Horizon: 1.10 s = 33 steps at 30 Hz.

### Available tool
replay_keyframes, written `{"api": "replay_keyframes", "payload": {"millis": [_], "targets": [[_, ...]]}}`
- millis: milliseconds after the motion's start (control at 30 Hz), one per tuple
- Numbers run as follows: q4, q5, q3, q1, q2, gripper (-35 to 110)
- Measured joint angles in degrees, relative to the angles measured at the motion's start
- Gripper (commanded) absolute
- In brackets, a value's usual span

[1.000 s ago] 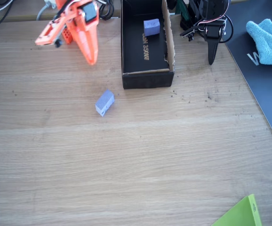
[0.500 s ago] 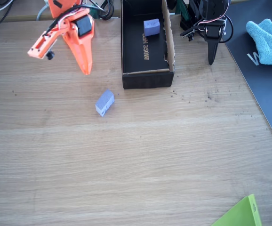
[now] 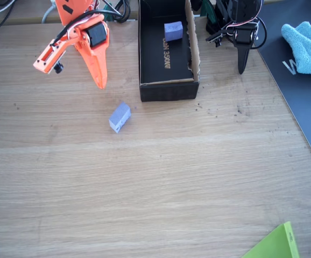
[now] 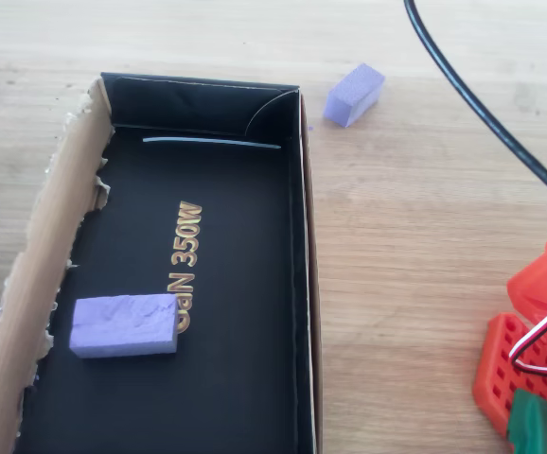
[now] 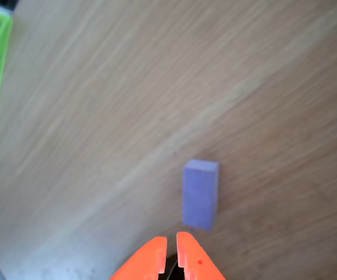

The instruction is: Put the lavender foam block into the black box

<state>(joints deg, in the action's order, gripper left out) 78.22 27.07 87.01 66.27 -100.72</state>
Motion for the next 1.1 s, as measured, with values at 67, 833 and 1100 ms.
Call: {"api": "replay_keyframes", "payload": {"millis": [67,833,1100], "targets": [[0.0,-2.3,0.0,0.9,0.0,0],[0.4,-3.9,-0.1,-2.1,1.1,0],[-1.0,-8.2,-0.1,-7.3,1.1,0]]}}
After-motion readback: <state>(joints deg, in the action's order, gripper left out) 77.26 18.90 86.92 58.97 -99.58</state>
